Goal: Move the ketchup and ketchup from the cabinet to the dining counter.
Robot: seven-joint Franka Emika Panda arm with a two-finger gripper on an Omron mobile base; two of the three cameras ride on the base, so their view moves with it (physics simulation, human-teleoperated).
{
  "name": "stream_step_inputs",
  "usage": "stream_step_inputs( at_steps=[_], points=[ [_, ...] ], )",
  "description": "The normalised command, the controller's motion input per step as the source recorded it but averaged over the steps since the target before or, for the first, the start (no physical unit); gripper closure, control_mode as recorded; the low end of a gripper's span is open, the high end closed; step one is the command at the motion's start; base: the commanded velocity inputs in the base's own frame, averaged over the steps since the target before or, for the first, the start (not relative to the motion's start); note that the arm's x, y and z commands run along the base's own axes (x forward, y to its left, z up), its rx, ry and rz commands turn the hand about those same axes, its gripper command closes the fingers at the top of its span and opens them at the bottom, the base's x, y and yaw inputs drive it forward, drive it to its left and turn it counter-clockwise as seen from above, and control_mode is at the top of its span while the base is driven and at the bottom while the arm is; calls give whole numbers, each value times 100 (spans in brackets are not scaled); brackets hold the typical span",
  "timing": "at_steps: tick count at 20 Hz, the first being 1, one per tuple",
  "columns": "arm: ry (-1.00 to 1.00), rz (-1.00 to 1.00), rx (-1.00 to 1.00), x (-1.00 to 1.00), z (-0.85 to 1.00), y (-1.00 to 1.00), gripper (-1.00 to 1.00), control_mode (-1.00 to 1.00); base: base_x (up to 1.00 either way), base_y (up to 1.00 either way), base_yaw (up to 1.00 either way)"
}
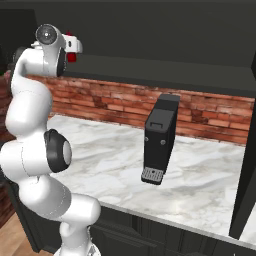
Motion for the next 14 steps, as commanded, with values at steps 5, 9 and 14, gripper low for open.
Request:
stream_step_inputs(
  at_steps=[5,9,14],
  points=[
    [6,0,0,27,0,0,-100,-100,0,0,0],
    [4,0,0,30,0,2,-100,-100,0,0,0],
    [0,1,0,24,-6,13,-100,-100,0,0,0]
  ],
)
